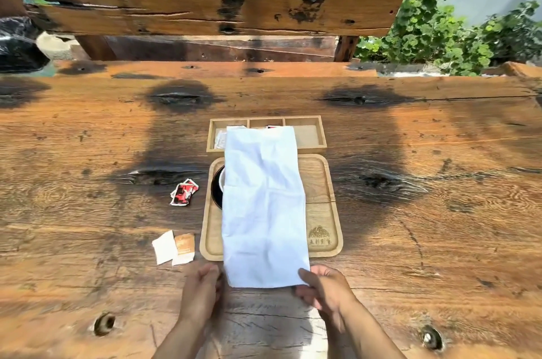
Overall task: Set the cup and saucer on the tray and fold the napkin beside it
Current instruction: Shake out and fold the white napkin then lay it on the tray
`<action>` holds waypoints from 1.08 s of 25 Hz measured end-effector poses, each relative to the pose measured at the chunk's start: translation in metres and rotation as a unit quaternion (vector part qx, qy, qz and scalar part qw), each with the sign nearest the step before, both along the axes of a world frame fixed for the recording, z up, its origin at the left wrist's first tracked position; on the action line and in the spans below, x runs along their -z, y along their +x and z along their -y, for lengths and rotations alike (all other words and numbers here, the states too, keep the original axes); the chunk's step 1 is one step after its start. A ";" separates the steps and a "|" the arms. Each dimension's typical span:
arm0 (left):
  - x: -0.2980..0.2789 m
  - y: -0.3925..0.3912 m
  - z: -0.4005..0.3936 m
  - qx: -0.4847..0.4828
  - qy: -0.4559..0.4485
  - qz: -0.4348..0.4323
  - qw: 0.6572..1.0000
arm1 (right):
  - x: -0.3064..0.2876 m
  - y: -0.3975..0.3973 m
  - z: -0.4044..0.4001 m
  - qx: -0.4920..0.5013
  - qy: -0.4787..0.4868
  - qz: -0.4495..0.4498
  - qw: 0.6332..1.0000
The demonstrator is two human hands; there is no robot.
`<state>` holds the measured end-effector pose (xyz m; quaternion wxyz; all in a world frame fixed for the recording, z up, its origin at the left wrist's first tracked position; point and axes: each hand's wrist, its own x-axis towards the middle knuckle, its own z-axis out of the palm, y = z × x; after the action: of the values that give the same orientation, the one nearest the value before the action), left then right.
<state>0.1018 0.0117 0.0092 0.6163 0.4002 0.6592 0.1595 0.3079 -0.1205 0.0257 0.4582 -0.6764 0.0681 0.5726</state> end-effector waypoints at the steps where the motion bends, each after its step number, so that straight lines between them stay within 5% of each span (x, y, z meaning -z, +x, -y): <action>1: 0.000 0.000 0.005 0.022 -0.041 0.024 0.999 | -0.002 0.000 0.000 0.001 0.002 -0.015 1.000; 7: -0.007 0.003 0.005 0.061 -0.174 0.123 0.975 | -0.010 0.002 0.009 0.003 0.013 -0.013 1.000; 13: -0.014 -0.002 0.003 -0.031 -0.213 0.203 0.955 | -0.018 -0.001 0.014 0.010 0.004 0.003 1.000; 24: -0.024 -0.012 0.008 -0.003 -0.193 0.105 0.975 | -0.016 -0.008 0.020 0.001 -0.014 0.056 0.998; 27: -0.029 -0.017 0.013 0.021 -0.127 0.023 0.991 | -0.022 -0.014 0.024 -0.026 -0.018 0.062 0.998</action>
<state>0.0852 -0.0015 0.0384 0.6799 0.3290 0.6515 0.0707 0.2943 -0.1446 0.0476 0.4345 -0.7201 0.0326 0.5400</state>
